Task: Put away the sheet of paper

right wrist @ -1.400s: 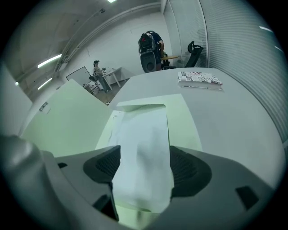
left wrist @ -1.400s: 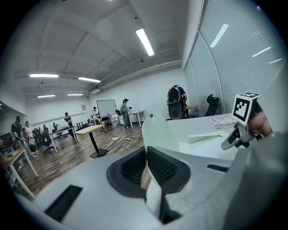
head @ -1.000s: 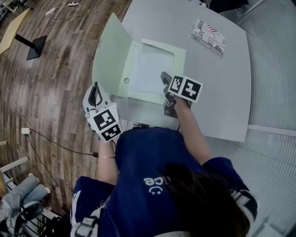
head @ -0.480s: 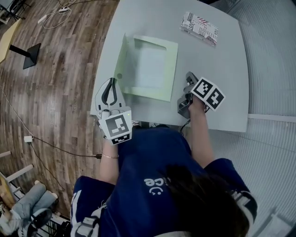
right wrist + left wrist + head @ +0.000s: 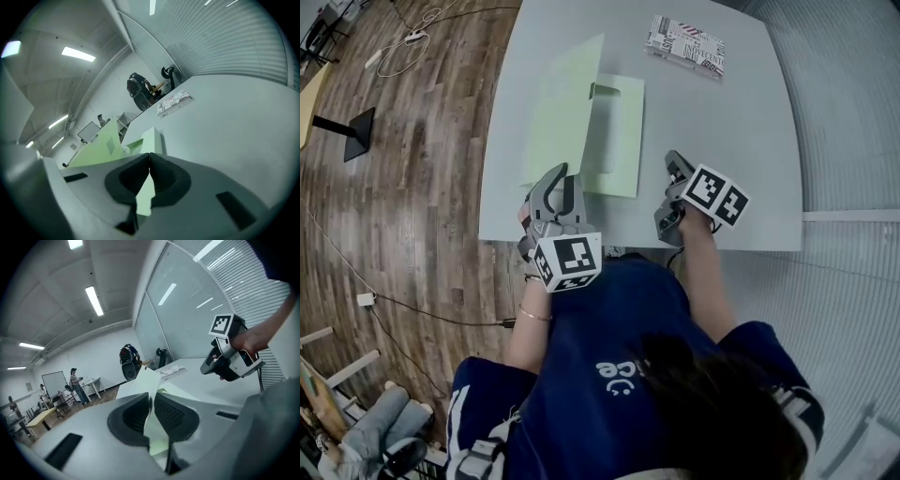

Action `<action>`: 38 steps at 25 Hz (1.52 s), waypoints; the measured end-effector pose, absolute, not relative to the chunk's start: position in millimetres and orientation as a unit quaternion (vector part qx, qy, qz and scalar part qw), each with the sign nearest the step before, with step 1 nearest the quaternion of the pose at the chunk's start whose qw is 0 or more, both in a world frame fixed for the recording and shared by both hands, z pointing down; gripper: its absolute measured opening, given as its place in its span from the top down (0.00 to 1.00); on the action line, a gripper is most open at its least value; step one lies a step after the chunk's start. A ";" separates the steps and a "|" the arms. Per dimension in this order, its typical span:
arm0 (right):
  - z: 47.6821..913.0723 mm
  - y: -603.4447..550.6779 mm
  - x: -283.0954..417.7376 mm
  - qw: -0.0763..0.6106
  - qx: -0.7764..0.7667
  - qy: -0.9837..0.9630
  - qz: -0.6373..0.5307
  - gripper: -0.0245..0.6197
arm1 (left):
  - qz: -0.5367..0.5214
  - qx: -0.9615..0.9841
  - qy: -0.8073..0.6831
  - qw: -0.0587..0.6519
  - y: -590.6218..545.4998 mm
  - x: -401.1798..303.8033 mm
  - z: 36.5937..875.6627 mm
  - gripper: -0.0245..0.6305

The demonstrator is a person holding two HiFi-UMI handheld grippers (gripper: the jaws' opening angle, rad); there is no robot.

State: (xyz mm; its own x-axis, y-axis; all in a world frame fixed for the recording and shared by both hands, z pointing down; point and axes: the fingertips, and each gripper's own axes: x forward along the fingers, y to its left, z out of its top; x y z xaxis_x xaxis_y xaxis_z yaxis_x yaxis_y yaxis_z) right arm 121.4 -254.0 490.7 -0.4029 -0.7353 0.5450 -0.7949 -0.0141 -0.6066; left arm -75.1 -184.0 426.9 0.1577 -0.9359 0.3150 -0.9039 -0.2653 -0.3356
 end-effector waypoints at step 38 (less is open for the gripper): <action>482.1 -225.7 118.3 0.058 0.518 -0.769 0.368 0.94 | -0.252 -0.858 0.417 -0.162 -179.1 27.9 487.5 0.71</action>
